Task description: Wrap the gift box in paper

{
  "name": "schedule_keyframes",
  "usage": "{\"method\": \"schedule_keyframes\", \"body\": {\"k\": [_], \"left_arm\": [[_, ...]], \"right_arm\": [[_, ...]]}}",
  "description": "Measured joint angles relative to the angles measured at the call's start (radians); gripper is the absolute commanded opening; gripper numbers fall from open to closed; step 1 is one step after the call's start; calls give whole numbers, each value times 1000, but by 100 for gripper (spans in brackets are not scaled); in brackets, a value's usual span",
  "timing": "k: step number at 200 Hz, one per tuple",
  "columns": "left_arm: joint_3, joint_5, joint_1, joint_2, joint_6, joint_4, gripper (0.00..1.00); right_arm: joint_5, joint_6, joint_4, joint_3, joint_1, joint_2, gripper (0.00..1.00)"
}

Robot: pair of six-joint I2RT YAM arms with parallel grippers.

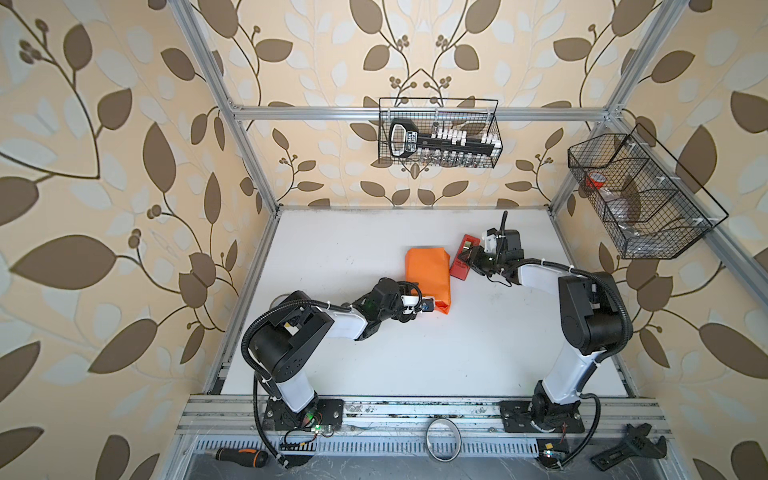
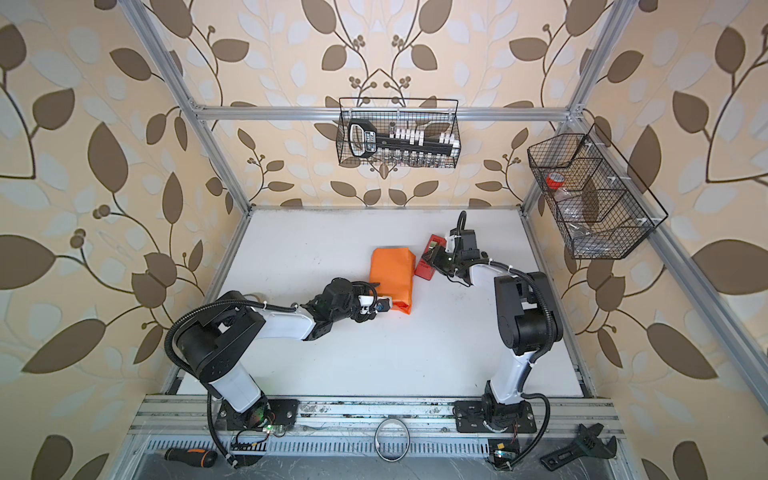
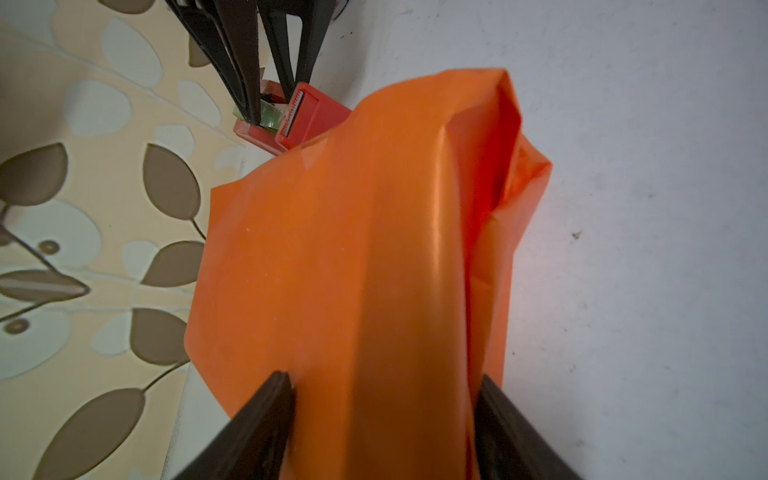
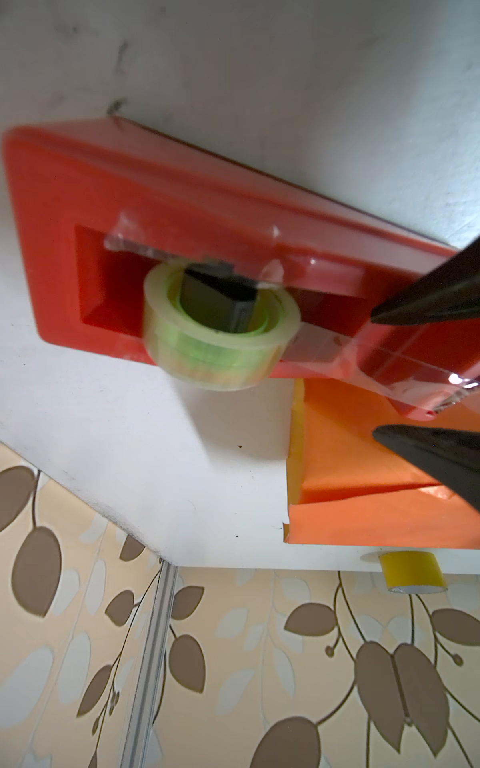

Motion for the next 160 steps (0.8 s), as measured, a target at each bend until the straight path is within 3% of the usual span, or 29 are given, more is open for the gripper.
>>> {"method": "schedule_keyframes", "body": {"k": [160], "left_arm": [[3,0,0,0,0,-5,67]], "right_arm": [[-48,225,198,-70,-18,21,7]]}}
